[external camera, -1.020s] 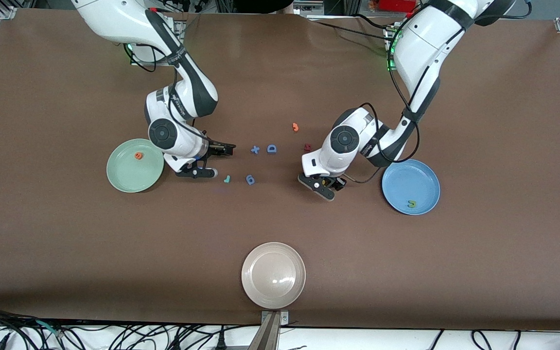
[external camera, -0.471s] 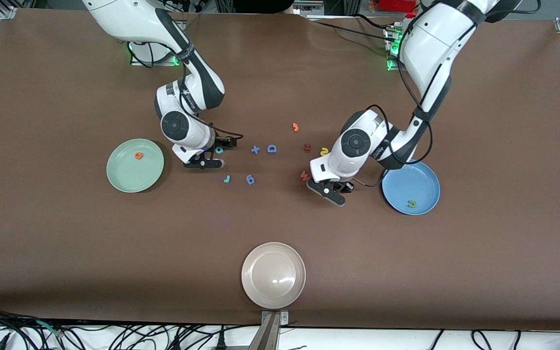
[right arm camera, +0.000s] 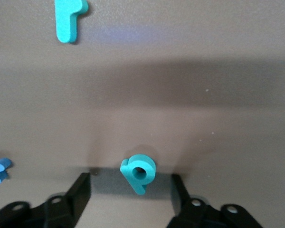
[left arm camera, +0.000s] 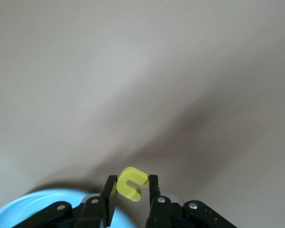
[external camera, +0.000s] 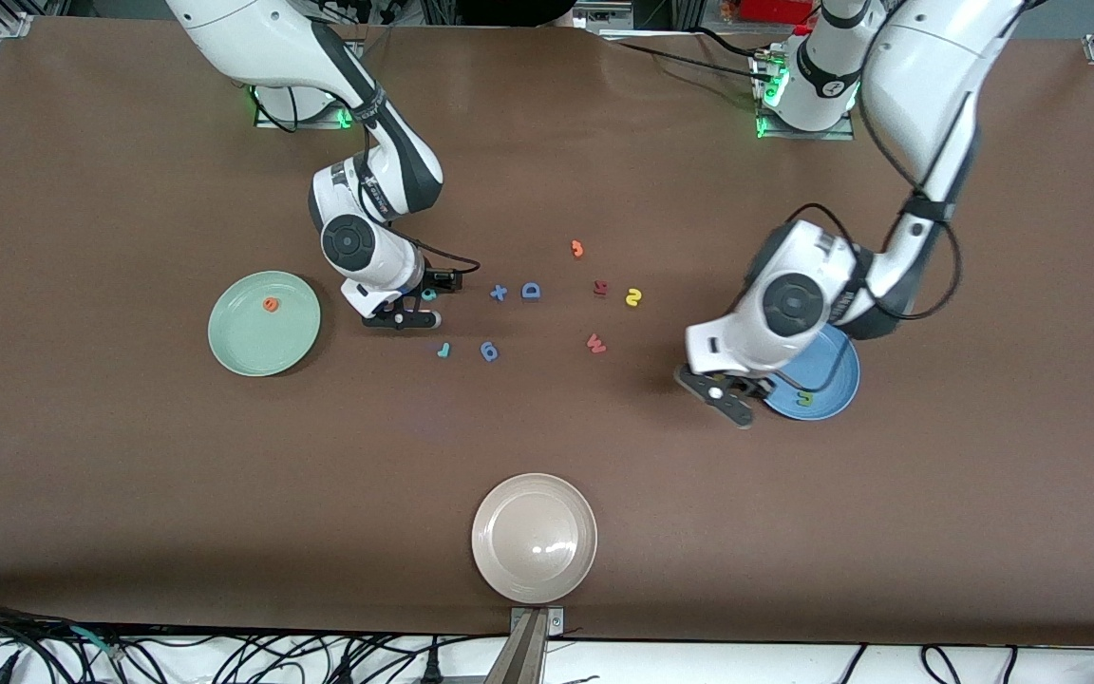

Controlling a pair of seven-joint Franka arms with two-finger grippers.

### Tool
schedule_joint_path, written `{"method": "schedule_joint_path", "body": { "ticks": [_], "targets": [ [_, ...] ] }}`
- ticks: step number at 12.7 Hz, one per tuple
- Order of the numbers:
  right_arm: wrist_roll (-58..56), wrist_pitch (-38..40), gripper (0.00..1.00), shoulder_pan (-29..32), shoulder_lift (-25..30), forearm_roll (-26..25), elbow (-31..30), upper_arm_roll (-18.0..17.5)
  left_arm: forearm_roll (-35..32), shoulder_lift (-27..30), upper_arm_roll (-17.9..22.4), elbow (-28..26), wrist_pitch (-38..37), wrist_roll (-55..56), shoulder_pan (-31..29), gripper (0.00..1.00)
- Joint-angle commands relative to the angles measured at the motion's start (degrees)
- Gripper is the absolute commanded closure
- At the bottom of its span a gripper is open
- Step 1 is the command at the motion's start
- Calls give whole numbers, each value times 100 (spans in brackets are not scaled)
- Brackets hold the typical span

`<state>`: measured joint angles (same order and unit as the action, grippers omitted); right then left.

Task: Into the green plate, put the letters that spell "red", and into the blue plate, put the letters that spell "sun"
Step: 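Place the yellow letter on the blue plate while the right grasps cyan letter, then carry the cyan letter to the green plate while the left grasps yellow letter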

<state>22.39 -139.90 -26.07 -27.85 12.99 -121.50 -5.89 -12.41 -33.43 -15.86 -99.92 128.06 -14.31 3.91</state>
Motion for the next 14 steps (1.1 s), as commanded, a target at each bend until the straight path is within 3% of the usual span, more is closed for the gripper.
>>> {"method": "schedule_joint_path", "body": {
  "ticks": [1, 4, 5, 6, 7, 8, 10, 11, 12, 14],
  "targets": [
    [152, -160, 28, -91, 25, -200, -102, 52, -130, 179, -84, -185, -167, -1071, -757, 89],
    [152, -160, 28, -91, 34, -236, -111, 105, 63, 337, -601, -684, -264, -1382, -1600, 89],
    [152, -160, 28, -91, 34, -244, -111, 114, 54, 355, -881, -808, -264, -1390, -1969, 82],
    [152, -160, 28, -91, 25, -245, -111, 149, 63, 355, -1136, -871, -264, -1382, -2269, 62],
    [143, -151, 32, -91, 25, -288, -102, 184, 54, 338, -1235, -871, -264, -1390, -2350, 6],
    [143, -151, 35, -91, 25, -306, -111, 237, 54, 338, -1253, -854, -264, -1390, -2359, 0],
    [143, -142, 51, -91, 25, -306, -102, 237, 54, 364, -1262, -801, -290, -1390, -2351, 0],
    [143, -142, 53, -91, 25, -306, -111, 237, 54, 373, -1279, -801, -308, -1390, -2342, 0],
    [152, -134, 54, -91, 34, -306, -102, 237, 54, 399, -1428, -801, -413, -1382, -2359, 0],
    [152, -125, 65, -91, 34, -306, -102, 237, 63, 460, -1744, -844, -502, -1233, -2359, 0]
  ]
}}
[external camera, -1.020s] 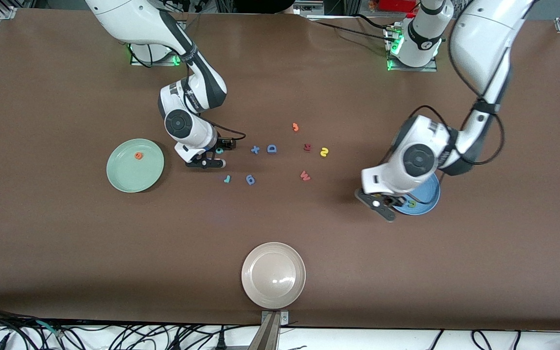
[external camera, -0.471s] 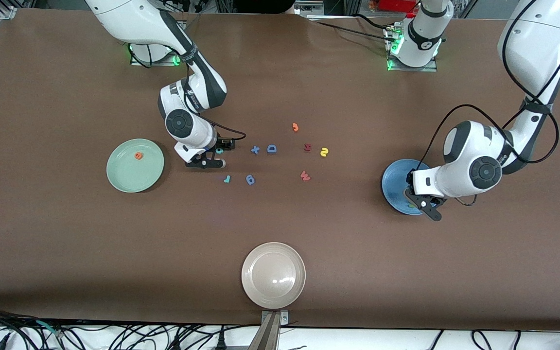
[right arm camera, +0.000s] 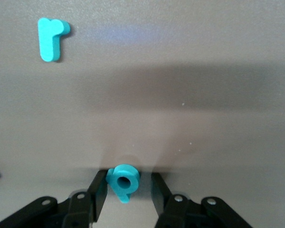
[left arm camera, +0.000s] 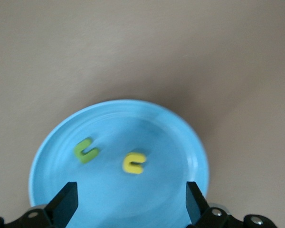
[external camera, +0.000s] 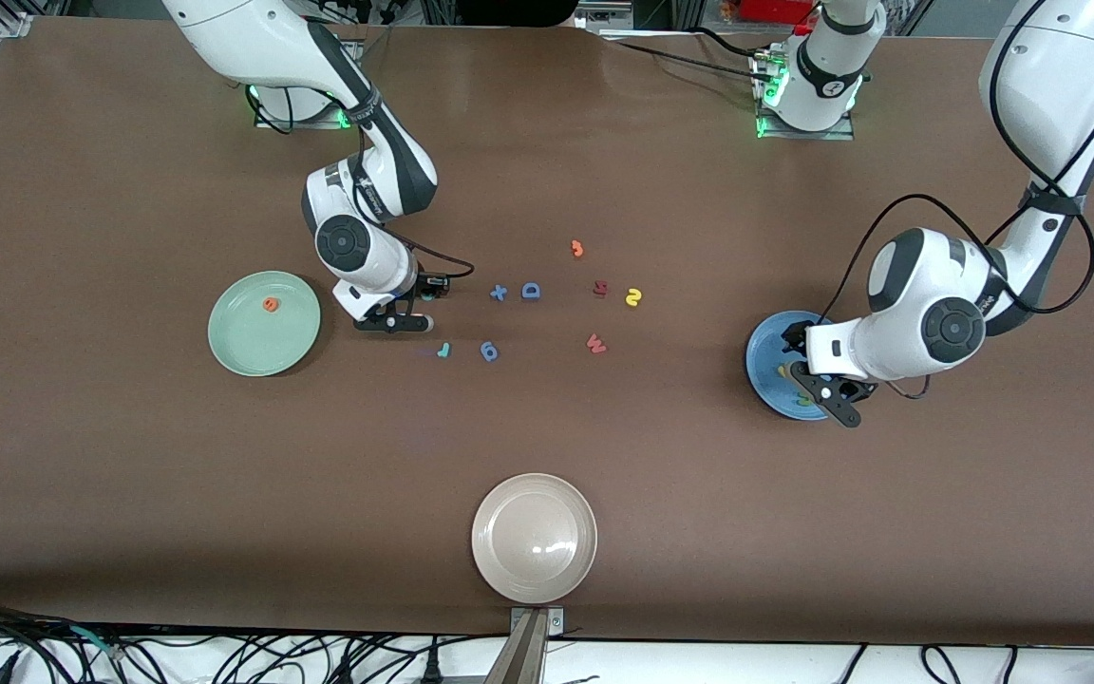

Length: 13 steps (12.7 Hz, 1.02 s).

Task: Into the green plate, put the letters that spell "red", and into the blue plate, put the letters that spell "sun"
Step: 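Carry the cyan letter to the green plate while the left grasps yellow letter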

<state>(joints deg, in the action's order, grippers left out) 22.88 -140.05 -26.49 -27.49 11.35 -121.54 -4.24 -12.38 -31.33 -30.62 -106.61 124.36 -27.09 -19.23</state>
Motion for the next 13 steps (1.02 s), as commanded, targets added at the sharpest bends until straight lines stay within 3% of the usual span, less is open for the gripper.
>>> {"method": "schedule_joint_path", "body": {
  "ticks": [1, 5, 9, 13],
  "targets": [
    [103, -110, 74, -49, -1, -141, -98, 72, 51, 259, -452, -202, -132, 290, -46, 0],
    [94, -101, 89, -49, 7, -141, -89, 72, -28, 285, -1024, -447, -106, 1949, 164, 0],
    [15, 239, 91, -32, 191, -150, 16, 282, -54, 215, -1034, -729, 412, 3452, 927, 0],
    [-3, 1566, 94, -32, 674, -308, 560, 914, -1300, -153, -1034, -756, 606, 5000, 1482, 2]
  ]
}}
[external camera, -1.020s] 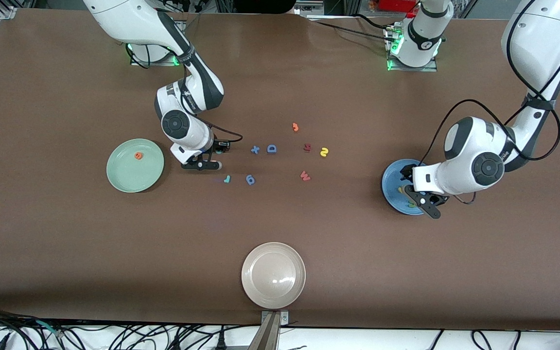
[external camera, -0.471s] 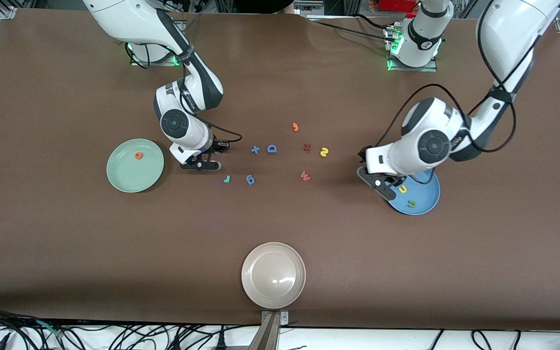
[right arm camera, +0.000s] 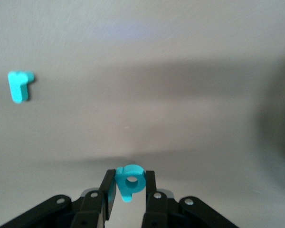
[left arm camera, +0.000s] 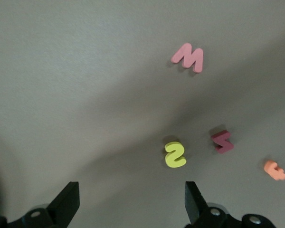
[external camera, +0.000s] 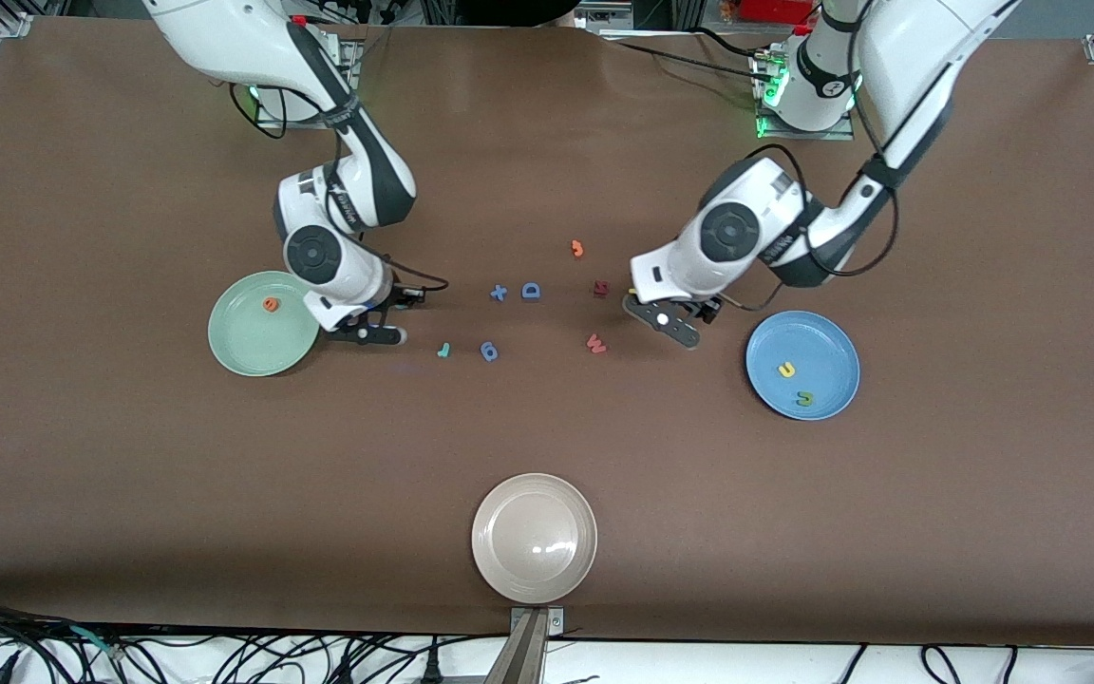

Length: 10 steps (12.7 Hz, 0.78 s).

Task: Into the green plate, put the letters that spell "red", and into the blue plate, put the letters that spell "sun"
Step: 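Carry the cyan letter to the green plate while the left grasps yellow letter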

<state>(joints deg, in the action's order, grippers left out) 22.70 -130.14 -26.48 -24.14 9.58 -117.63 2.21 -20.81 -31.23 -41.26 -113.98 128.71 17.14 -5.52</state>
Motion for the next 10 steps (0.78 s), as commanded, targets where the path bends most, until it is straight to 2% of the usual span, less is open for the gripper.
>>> {"method": "schedule_joint_path", "body": {
  "ticks": [1, 3, 5, 9, 10],
  "targets": [
    [-107, 856, 94, -33, 418, -253, 274, 445, -537, -286, 31, -19, 303, 710, 174, 2],
    [-598, 1113, 94, -33, 498, -482, 363, 928, -582, -427, 48, -115, 575, 869, 157, 2],
    [-1239, 1123, 94, -33, 481, -501, 320, 1429, -590, -603, 74, -177, 918, 1018, 192, 2],
    [-2066, 1000, 94, 37, 183, -501, 319, 1949, -1414, -779, 75, -362, 1095, 1737, 210, 3],
    [-2312, 878, 94, 63, 43, -501, 311, 2081, -1634, -788, 66, -423, 1095, 1914, 210, 7]
  ]
}}
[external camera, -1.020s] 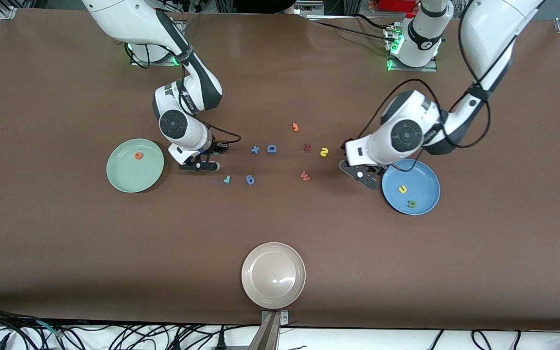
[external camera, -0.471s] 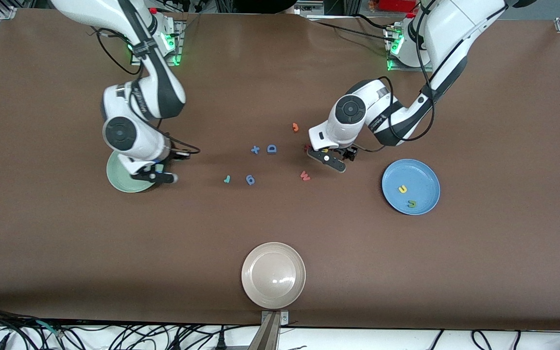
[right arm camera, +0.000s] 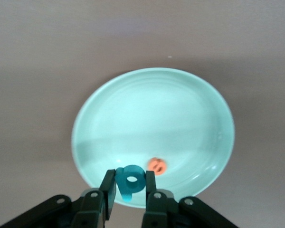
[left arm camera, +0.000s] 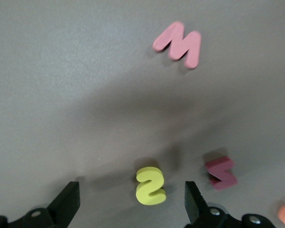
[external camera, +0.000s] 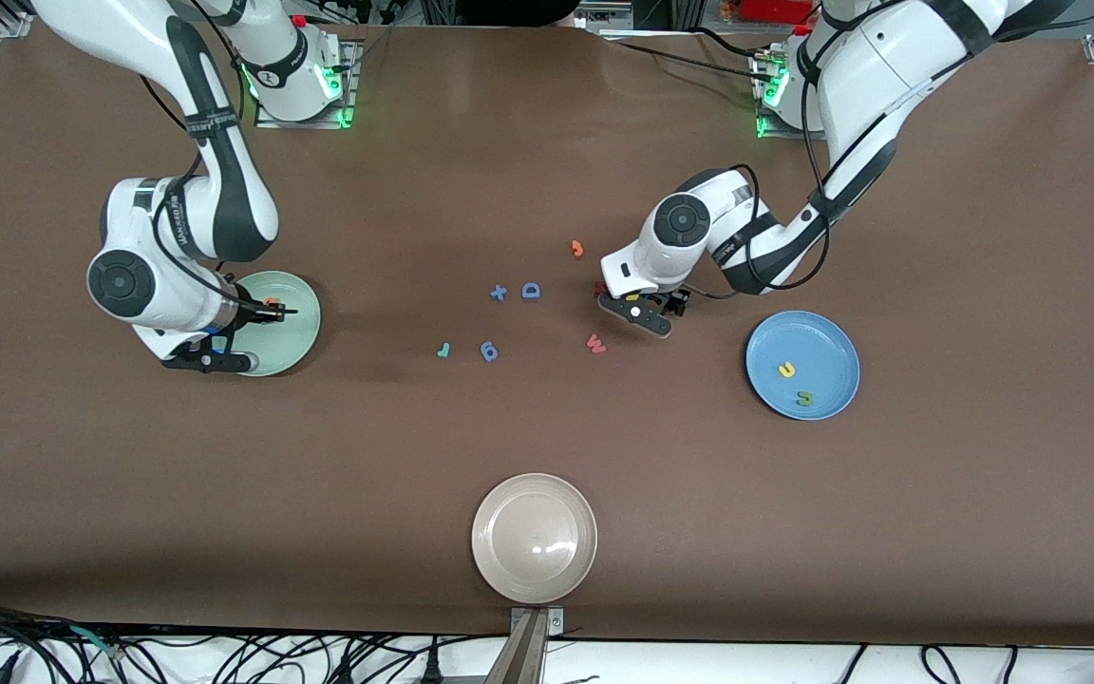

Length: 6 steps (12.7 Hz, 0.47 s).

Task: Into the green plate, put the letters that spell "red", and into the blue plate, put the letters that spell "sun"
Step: 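Carry the cyan letter to the green plate while the left grasps yellow letter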

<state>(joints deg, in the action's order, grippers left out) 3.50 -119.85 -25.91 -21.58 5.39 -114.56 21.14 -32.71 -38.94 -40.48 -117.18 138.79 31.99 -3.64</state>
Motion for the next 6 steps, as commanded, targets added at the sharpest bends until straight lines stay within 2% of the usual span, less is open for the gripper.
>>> {"method": "schedule_joint_path", "body": {
  "ticks": [1, 2, 3, 4, 5, 6],
  "targets": [
    [-603, -257, 94, 102, -363, -82, 3, 215, -525, -8, -12, -104, 86, 483, 21, 12],
    [-744, -310, 94, 234, -442, -82, 12, 207, -526, -8, -21, -104, 78, 483, 13, 24],
    [-841, -311, 94, 314, -539, -82, 12, 206, -526, -8, -21, -86, 78, 492, 13, 44],
    [-921, -319, 94, 332, -610, -65, 12, 206, -526, -8, -30, -86, 78, 501, 13, 51],
    [-921, -337, 94, 349, -654, -47, 12, 206, -526, -8, -30, -86, 78, 501, 21, 64],
    [-921, -381, 94, 358, -733, -47, 12, 206, -526, -8, -30, -86, 78, 501, 21, 82]
  ]
}}
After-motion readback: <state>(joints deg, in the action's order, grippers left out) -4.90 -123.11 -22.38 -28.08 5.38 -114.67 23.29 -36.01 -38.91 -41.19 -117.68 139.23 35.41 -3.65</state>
